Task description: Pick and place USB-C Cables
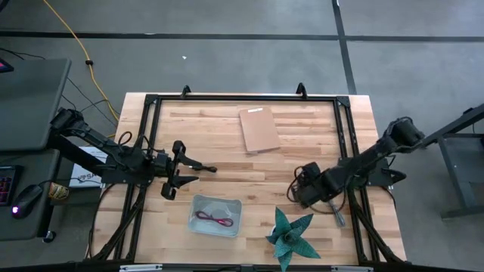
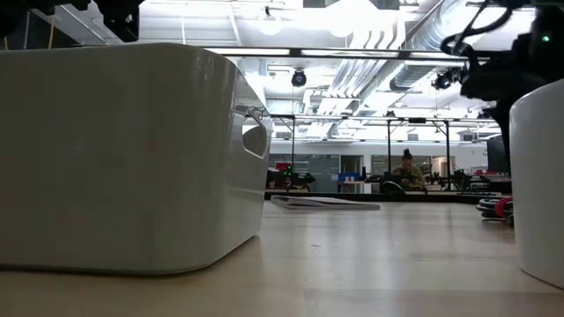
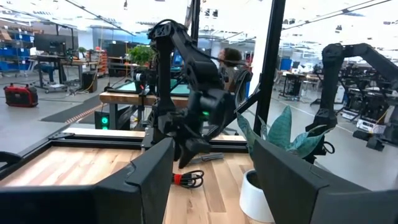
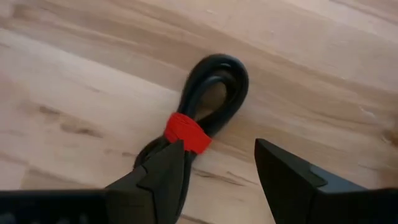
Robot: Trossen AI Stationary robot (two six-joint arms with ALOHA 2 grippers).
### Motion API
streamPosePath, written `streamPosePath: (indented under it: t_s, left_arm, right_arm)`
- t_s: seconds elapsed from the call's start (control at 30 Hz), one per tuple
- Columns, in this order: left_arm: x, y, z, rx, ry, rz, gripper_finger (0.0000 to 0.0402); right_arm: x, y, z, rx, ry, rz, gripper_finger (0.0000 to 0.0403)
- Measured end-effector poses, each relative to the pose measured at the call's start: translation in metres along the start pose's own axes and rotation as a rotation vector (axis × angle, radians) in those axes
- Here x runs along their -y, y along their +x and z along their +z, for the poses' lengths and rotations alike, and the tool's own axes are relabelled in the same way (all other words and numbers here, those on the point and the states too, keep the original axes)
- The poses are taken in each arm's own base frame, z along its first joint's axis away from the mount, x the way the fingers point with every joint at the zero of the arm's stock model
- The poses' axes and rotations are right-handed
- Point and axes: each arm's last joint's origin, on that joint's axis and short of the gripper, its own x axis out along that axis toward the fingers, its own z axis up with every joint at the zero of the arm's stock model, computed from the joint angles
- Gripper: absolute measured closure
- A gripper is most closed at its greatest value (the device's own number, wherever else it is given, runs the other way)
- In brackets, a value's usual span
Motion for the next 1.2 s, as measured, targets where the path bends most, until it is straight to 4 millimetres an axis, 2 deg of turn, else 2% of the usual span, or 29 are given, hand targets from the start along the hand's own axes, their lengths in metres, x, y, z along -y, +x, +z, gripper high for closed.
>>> streamPosePath:
  t_s: [0.27,0.5,0.83,1.2]
  left_arm:
    - [0.0,0.0,0.0,0.0,-0.027,0.0,0.0199]
    - [0.0,0.0,0.0,0.0,-0.061,-0.001,0.0197]
    - [0.0,0.0,0.0,0.0,-0.078,-0.001,0.0197]
    - [0.0,0.0,0.0,0.0,-0.078,0.0,0.0197]
  right_arm:
    - [-0.011,0.018,-0.015,0.058,0.03,0.004,0.0215]
    - [-0.019,0.03,-0.018,0.116,0.032,0.018,0.0215]
    - [-0.023,0.034,-0.018,0.166,0.069,0.044,0.0215]
    - [-0.029,0.054,-0.025,0.171,0.053,0.003,0.0215]
